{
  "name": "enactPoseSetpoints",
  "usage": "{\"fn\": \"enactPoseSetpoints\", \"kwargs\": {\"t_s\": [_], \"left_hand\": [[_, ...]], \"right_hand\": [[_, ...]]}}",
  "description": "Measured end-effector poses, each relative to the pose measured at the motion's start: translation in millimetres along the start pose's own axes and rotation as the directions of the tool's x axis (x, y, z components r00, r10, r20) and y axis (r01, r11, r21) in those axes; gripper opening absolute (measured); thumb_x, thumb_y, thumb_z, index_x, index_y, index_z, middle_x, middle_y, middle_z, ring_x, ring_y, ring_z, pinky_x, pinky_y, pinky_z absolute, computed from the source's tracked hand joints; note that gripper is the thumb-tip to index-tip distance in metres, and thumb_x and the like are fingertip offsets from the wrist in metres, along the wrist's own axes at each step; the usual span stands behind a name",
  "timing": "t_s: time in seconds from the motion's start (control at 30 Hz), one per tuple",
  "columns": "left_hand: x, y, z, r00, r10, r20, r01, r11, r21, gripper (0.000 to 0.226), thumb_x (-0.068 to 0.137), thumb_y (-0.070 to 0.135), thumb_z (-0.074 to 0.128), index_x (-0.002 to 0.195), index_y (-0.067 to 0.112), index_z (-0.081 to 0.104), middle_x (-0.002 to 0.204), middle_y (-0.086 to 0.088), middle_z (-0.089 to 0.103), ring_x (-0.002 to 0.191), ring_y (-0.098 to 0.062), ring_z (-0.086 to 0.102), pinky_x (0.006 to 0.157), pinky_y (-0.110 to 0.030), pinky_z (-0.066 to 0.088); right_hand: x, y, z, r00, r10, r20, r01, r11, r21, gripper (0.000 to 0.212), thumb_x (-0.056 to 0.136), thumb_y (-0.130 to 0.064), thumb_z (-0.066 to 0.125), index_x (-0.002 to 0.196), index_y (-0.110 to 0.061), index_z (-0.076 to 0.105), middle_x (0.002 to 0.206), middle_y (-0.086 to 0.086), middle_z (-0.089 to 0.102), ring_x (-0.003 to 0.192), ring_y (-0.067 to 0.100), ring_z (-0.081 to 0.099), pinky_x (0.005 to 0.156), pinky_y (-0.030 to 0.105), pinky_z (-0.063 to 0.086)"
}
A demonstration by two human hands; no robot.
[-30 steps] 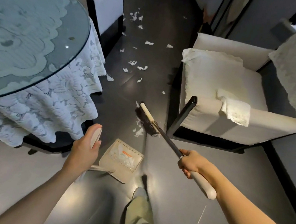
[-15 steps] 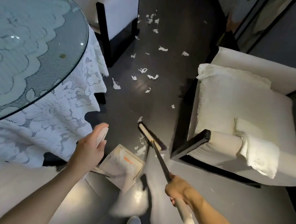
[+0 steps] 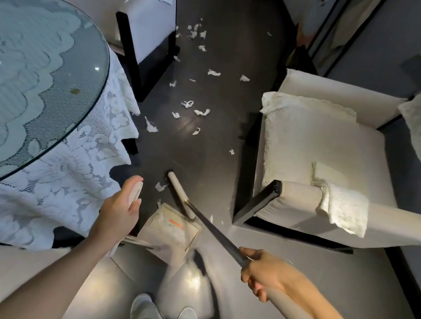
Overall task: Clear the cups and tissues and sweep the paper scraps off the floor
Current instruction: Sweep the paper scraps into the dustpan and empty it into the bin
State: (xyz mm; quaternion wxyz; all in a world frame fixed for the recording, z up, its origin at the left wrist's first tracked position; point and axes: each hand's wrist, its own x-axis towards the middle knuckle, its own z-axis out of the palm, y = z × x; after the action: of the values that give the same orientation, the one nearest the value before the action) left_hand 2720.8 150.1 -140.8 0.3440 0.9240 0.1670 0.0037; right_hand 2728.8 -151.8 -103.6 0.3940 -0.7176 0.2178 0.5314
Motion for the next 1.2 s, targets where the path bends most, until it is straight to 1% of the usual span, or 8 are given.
{"fn": "enactPoseSetpoints", "kwargs": {"t_s": [0.2,0.37,0.5,0.73,0.87,0.9,1.07,1.2], "left_hand": [[-17,-26,-37,0.998,0.02,0.058,-0.018,1.0,-0.022,0.045,0.091,0.005,0.052,0.132,0.024,0.046,0.121,-0.009,0.06,0.104,-0.037,0.056,0.084,-0.038,0.043],[-24,-51,-55,0.989,0.073,0.128,-0.07,0.997,-0.026,0.046,0.09,0.002,0.054,0.131,0.023,0.049,0.123,-0.006,0.06,0.107,-0.035,0.056,0.085,-0.036,0.044],[-21,-63,-53,0.985,0.091,0.148,-0.091,0.996,-0.008,0.046,0.09,0.004,0.053,0.132,0.024,0.047,0.12,-0.009,0.062,0.102,-0.037,0.056,0.08,-0.037,0.044],[-11,-66,-56,0.978,0.131,0.163,-0.126,0.991,-0.036,0.047,0.091,0.005,0.05,0.135,0.021,0.043,0.116,-0.016,0.06,0.104,-0.038,0.054,0.086,-0.044,0.045],[-17,-75,-62,0.978,0.123,0.167,-0.119,0.992,-0.033,0.047,0.093,0.006,0.048,0.136,0.022,0.04,0.114,-0.017,0.059,0.102,-0.038,0.053,0.084,-0.044,0.045],[-20,-78,-65,0.98,0.118,0.158,-0.113,0.993,-0.036,0.047,0.093,0.006,0.048,0.136,0.023,0.04,0.114,-0.017,0.059,0.101,-0.038,0.053,0.082,-0.043,0.045],[-30,-100,-86,0.995,0.057,0.081,-0.048,0.993,-0.106,0.043,0.092,0.005,0.049,0.132,0.021,0.044,0.103,-0.019,0.062,0.095,-0.04,0.056,0.072,-0.039,0.043],[-32,-121,-101,0.999,0.014,0.05,-0.009,0.995,-0.099,0.041,0.091,0.004,0.05,0.128,0.022,0.046,0.108,-0.014,0.063,0.097,-0.038,0.057,0.071,-0.038,0.044]], "right_hand": [[23,-5,13,0.979,-0.049,-0.197,0.034,0.996,-0.078,0.058,0.089,0.002,0.04,0.142,-0.022,0.037,0.052,0.003,0.048,0.034,0.01,0.041,0.037,0.017,0.039],[49,15,41,0.96,-0.031,-0.279,-0.002,0.993,-0.117,0.06,0.089,-0.001,0.043,0.145,-0.019,0.032,0.074,0.009,0.055,0.046,0.014,0.05,0.042,0.02,0.045],[61,34,82,0.98,0.117,-0.16,-0.091,0.982,0.163,0.06,0.087,0.004,0.046,0.141,-0.021,0.033,0.066,0.008,0.052,0.04,0.012,0.045,0.04,0.022,0.043],[39,22,157,0.981,0.188,0.053,-0.193,0.887,0.421,0.057,0.083,0.005,0.05,0.13,-0.025,0.045,0.056,0.006,0.054,0.04,0.011,0.043,0.039,0.02,0.04],[11,-10,146,0.964,0.181,0.193,-0.252,0.85,0.462,0.016,0.091,0.004,0.044,0.089,-0.011,0.05,0.042,0.001,0.043,0.03,0.009,0.038,0.03,0.016,0.034],[6,-17,141,0.962,0.177,0.208,-0.256,0.85,0.461,0.018,0.093,0.003,0.042,0.081,-0.01,0.047,0.041,0.001,0.041,0.029,0.008,0.038,0.029,0.015,0.034],[3,-56,147,0.987,0.155,0.028,-0.158,0.965,0.21,0.007,0.09,-0.004,0.052,0.087,-0.01,0.05,0.048,0.005,0.051,0.033,0.011,0.045,0.038,0.019,0.041],[36,-90,163,0.97,-0.058,-0.235,0.007,0.977,-0.211,0.043,0.086,-0.008,0.057,0.125,-0.022,0.047,0.078,0.005,0.056,0.056,0.014,0.055,0.046,0.02,0.048]]}}
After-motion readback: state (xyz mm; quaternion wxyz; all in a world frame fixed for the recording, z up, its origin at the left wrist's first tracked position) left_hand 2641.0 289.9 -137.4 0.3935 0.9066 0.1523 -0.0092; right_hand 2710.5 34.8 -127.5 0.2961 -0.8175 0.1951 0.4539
